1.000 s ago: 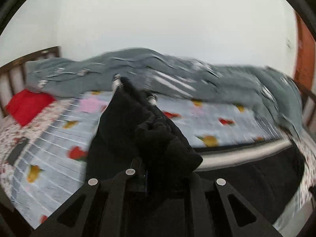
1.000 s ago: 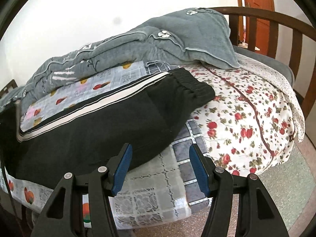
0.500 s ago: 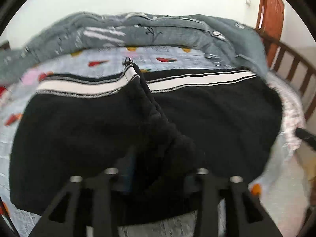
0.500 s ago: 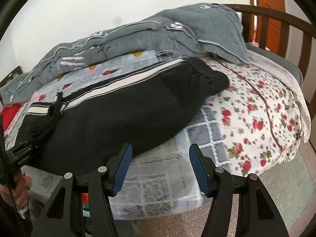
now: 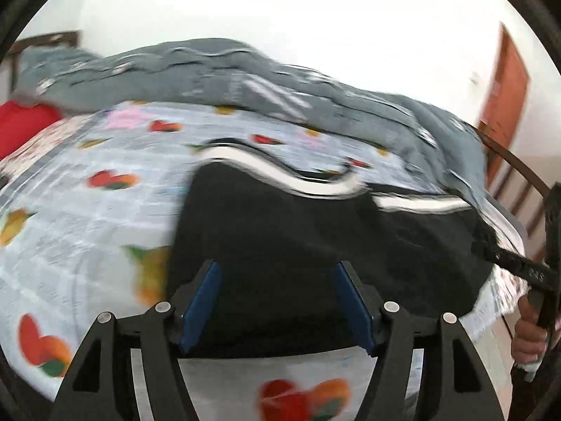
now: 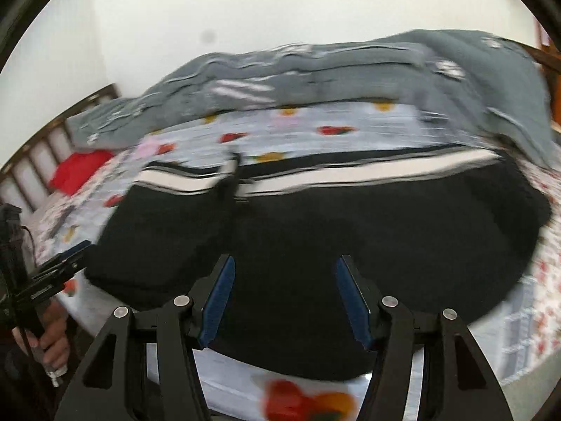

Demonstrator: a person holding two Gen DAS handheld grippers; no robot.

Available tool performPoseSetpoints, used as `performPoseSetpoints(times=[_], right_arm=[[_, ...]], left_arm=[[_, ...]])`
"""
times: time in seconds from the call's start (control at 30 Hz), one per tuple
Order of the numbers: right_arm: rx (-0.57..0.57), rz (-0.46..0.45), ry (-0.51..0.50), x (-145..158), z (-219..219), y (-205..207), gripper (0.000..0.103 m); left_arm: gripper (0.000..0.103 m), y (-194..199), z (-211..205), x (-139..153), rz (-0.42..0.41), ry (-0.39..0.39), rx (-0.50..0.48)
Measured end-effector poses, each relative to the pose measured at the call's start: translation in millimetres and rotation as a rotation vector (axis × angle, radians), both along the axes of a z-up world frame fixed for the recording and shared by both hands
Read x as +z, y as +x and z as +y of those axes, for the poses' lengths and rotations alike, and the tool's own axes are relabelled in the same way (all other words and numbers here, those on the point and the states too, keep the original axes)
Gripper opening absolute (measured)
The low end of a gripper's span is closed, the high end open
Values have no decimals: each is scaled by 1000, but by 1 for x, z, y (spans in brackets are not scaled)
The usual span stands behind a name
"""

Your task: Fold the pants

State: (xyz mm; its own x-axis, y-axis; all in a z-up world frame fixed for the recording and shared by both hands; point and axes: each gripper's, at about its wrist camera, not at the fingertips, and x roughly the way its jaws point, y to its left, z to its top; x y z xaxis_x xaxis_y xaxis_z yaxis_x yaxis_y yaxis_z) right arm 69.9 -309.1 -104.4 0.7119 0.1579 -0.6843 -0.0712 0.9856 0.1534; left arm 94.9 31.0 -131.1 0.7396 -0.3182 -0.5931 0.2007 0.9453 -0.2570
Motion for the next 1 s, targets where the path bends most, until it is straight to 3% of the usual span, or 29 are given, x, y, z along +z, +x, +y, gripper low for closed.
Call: performPoseSetpoints(times=[0.17, 0.23, 0.3, 0.37, 0.47, 0.57, 0.63, 0.73, 0.87, 1.0], right_arm=[[93, 23, 36, -11, 50, 30, 59], [108, 50, 38, -21, 62, 42, 52], [98, 106, 11, -38, 72, 54, 28], [98, 130, -8, -49, 76, 56, 23], [116, 53, 23, -42, 68, 39, 16], [129, 46, 156, -39, 48, 22, 16], [135, 103, 112, -56, 51, 22, 16], [155, 117, 46, -63, 60, 20, 26], [151, 92, 84, -44, 53, 33, 48], [93, 118, 95, -48, 51, 75, 50]], left_arm=[[66, -4, 52, -1, -11, -10, 111], [66, -4, 63, -2, -12, -26, 129], [66, -3, 74, -5, -9, -38, 147], [66, -3, 82, -7, -10, -49, 157], [66, -4, 92, -11, -12, -68, 175], [66, -2, 97, -16, -6, -91, 183], [66, 0, 97, -20, -3, -97, 183], [66, 5, 96, -24, 6, -89, 182], [66, 7, 98, -27, 10, -95, 184], [66, 10, 101, -29, 18, -114, 184]])
